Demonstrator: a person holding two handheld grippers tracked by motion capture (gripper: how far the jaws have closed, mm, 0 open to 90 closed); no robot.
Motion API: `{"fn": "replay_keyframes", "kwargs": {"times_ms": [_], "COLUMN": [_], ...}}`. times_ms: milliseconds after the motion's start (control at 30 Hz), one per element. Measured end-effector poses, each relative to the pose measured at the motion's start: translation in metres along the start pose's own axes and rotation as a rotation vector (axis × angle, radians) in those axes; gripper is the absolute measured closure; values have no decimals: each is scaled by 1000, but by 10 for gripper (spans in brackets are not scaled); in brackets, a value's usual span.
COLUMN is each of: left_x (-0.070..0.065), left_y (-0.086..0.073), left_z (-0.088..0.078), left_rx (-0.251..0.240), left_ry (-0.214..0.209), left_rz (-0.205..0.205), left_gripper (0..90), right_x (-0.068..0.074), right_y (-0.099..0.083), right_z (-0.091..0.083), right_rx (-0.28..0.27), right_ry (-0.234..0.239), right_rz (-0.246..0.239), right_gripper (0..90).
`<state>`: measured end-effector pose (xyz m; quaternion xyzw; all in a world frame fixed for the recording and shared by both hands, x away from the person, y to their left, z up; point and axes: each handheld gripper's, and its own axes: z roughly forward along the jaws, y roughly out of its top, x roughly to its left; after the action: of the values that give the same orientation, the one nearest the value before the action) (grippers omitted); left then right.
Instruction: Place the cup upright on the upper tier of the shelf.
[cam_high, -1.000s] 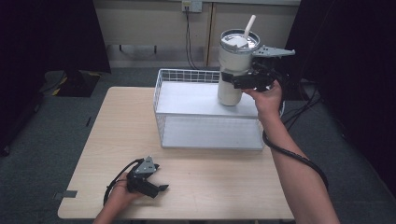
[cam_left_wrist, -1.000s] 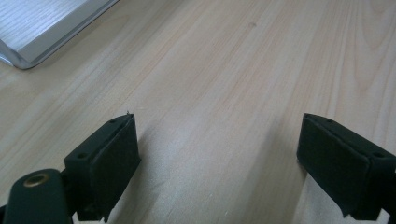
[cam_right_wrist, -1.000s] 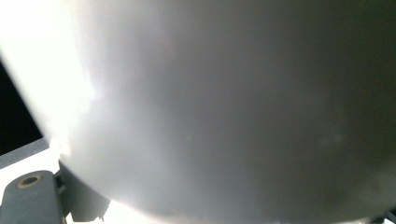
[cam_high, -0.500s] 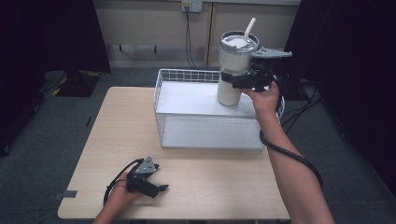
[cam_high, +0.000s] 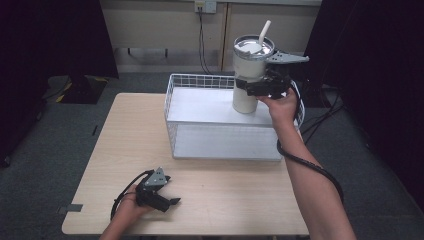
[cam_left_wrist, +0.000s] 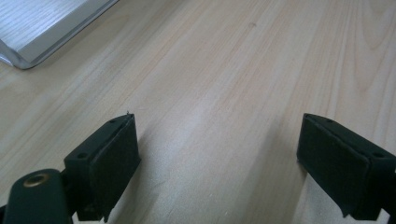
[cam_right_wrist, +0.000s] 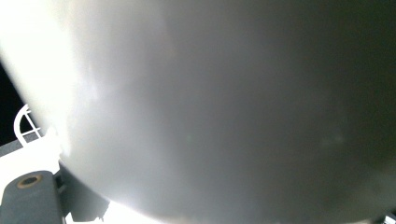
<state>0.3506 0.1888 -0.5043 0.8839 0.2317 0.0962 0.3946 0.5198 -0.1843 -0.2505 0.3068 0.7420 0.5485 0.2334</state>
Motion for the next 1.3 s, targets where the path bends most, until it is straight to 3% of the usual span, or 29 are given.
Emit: {"fn": "replay_keyframes", "kwargs": {"times_ms": [533,1300], "left_x": [0,0], "left_y": [0,0], "left_z": [0,0], "left_rx": [0,3], "left_ry": [1,1], "left_rz": [0,4], "left_gripper": [122,122], "right_x": [-5,-3], "right_y": [-4,-7], "right_z": [3,3], "right_rx": [-16,-29], "right_ry": [17,4], "right_rz": [32,11], "right_gripper": [98,96]}}
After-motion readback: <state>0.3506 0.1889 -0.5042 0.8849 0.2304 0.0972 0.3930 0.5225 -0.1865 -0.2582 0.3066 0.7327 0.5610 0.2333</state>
